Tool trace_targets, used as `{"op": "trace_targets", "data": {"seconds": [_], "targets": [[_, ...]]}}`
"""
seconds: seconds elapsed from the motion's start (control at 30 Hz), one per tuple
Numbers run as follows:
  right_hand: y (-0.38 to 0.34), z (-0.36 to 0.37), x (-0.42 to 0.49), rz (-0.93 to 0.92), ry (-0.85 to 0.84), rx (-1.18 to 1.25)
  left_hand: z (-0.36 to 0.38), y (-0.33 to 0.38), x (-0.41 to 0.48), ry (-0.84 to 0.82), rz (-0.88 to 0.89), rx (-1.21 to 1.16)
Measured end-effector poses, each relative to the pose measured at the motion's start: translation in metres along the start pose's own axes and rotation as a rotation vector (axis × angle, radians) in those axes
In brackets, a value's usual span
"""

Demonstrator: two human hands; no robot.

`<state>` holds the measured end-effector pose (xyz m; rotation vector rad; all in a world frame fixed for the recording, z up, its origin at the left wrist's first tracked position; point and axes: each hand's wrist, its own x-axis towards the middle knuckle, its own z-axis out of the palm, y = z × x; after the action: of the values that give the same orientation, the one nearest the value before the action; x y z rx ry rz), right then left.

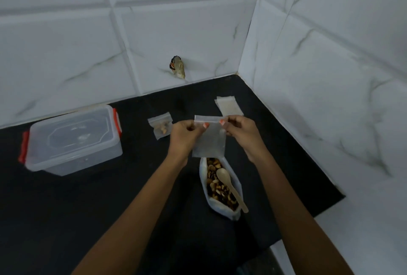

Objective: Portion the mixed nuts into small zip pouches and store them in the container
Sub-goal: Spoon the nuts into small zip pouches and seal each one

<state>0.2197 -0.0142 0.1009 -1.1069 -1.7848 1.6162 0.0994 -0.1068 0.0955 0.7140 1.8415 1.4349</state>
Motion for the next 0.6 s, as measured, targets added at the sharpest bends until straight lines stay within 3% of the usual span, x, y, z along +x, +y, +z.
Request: {"op": "trace_targets", "data": {"seconds": [0.4, 0.47, 0.6], "targets": [[0.019, 0.044, -0.089, 0.022, -0.188, -0.231, -0.059, -0.031, -0.067, -0.26, -0.024, 0.39], [0.027, 0.05, -0.099, 0.054, -0.157, -0.194, -0.062, -0.039, -0.078, -0.211, 0.021, 0.409], [0.039, 0.064, -0.116, 0.104, -0.064, -0.122, -0.056, -0.052, -0.109, 0.128, 0.183, 0.29]]}}
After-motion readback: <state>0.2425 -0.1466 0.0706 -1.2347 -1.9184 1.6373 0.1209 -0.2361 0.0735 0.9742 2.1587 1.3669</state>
